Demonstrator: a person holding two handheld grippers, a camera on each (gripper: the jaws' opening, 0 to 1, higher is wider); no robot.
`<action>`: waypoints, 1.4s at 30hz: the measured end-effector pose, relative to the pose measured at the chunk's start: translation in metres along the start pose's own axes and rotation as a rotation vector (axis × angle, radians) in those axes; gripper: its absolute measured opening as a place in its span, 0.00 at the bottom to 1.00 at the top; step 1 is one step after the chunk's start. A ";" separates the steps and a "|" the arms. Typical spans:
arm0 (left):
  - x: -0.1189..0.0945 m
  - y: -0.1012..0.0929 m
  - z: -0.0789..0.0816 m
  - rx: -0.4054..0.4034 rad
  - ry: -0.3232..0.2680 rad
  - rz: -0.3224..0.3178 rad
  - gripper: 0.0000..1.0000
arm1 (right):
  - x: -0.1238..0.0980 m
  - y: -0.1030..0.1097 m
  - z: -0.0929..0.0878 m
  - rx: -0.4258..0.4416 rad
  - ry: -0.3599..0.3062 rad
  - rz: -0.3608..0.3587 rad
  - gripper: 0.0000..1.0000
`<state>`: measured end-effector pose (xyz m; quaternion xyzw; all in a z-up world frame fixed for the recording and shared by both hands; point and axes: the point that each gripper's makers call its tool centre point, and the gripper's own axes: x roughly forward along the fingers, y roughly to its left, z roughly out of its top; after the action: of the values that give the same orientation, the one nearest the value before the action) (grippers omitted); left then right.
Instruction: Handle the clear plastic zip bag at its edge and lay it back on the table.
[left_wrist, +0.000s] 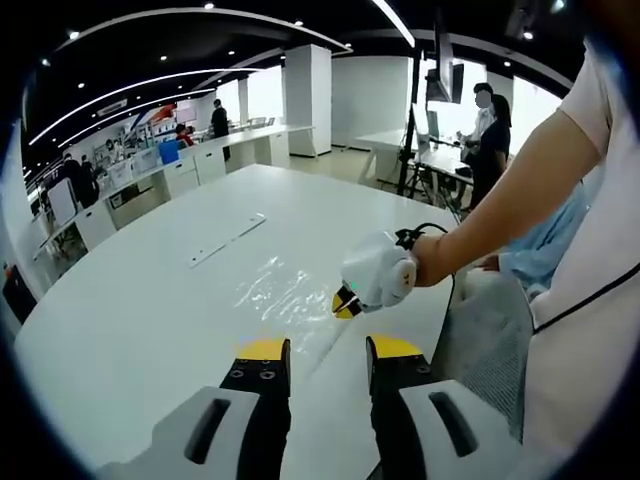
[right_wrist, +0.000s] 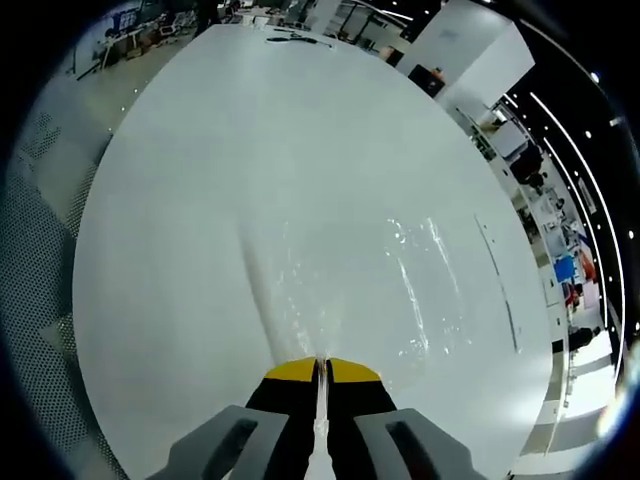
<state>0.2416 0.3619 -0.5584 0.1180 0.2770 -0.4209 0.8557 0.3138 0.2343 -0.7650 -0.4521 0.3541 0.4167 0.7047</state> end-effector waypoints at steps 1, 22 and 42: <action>0.000 0.000 -0.001 -0.001 0.003 0.000 0.28 | 0.000 0.000 0.000 0.001 -0.001 0.001 0.00; 0.005 0.001 -0.019 -0.045 0.037 -0.002 0.36 | -0.008 0.003 -0.003 0.052 -0.025 0.018 0.03; 0.006 -0.002 -0.027 -0.068 0.045 0.001 0.42 | -0.015 0.013 -0.002 0.101 -0.091 0.073 0.15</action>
<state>0.2329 0.3682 -0.5844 0.0986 0.3104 -0.4080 0.8529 0.2960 0.2316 -0.7573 -0.3835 0.3585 0.4438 0.7263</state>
